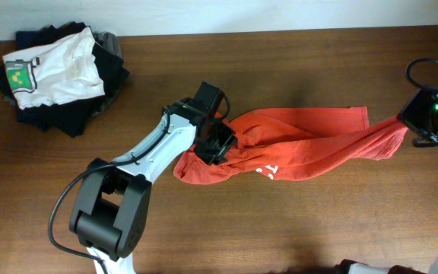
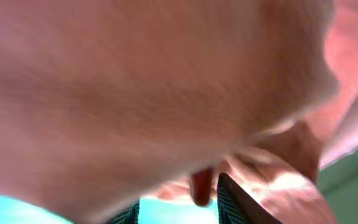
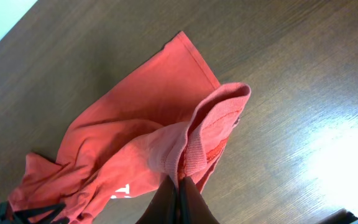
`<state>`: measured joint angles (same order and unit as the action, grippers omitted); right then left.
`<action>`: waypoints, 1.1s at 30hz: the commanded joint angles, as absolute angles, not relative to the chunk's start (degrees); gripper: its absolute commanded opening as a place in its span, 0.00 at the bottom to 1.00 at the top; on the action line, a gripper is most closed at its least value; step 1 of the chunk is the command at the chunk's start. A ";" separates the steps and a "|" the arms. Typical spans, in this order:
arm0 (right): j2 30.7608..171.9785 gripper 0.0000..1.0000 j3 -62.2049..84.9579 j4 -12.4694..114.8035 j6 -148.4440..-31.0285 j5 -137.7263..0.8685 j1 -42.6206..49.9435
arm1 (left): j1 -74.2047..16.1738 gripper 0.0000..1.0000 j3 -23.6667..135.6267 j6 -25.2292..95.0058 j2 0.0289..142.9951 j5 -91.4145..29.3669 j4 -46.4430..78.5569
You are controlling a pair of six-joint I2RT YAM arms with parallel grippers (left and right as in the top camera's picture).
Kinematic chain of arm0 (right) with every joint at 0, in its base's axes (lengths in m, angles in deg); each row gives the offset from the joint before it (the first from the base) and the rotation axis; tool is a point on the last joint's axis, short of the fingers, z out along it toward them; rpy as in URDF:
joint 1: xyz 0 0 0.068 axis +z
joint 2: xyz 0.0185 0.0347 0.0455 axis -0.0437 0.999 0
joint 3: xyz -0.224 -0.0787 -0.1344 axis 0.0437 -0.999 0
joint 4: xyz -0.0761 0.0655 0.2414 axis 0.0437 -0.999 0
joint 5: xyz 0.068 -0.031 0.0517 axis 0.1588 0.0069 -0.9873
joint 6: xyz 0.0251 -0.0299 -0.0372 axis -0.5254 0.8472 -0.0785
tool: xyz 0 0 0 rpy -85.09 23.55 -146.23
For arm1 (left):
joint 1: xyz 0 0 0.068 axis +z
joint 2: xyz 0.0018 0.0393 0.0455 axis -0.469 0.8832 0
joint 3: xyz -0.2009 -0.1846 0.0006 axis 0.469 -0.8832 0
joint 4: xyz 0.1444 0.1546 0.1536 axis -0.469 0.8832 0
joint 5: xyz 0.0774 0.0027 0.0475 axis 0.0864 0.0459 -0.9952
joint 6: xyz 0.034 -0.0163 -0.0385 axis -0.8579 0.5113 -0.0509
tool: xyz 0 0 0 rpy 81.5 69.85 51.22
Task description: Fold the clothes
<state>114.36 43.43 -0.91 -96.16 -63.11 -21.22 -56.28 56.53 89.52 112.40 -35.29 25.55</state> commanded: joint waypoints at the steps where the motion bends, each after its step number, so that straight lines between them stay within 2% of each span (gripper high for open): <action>1: 114.45 0.04 43.15 -0.73 -95.73 -63.43 -21.22 | -56.06 0.40 57.42 89.13 112.90 -42.39 25.84; 8: 114.45 0.04 43.15 -0.80 -95.75 -63.43 -21.22 | -56.09 0.40 57.42 89.28 112.90 -44.47 25.62; 14: 114.45 0.04 43.15 -0.80 -95.73 -63.41 -21.22 | -56.09 0.40 57.42 89.26 112.90 -37.34 24.33; 19: 114.45 0.04 43.15 -0.80 -95.75 -63.41 -21.22 | -56.09 0.39 57.42 89.26 112.90 -36.99 24.33; 20: 114.45 0.04 43.15 -0.80 -95.75 -63.43 -21.22 | -56.09 0.34 57.42 89.24 112.90 -36.99 24.33; 22: 114.45 0.04 43.15 -0.80 -95.75 -63.41 -21.22 | -56.19 0.32 57.42 89.24 112.90 -37.08 24.35; 24: 114.45 0.04 43.15 -0.80 -95.73 -63.41 -21.22 | -56.59 0.18 57.42 89.24 112.90 -37.80 24.33; 25: 114.45 0.04 43.15 -0.80 -95.75 -63.43 -21.22 | -56.96 0.02 57.42 89.24 112.90 -38.52 24.35; 33: 114.36 0.04 43.15 -1.61 -95.79 -63.46 -21.22 | -57.55 0.01 57.55 82.59 111.74 -36.97 24.33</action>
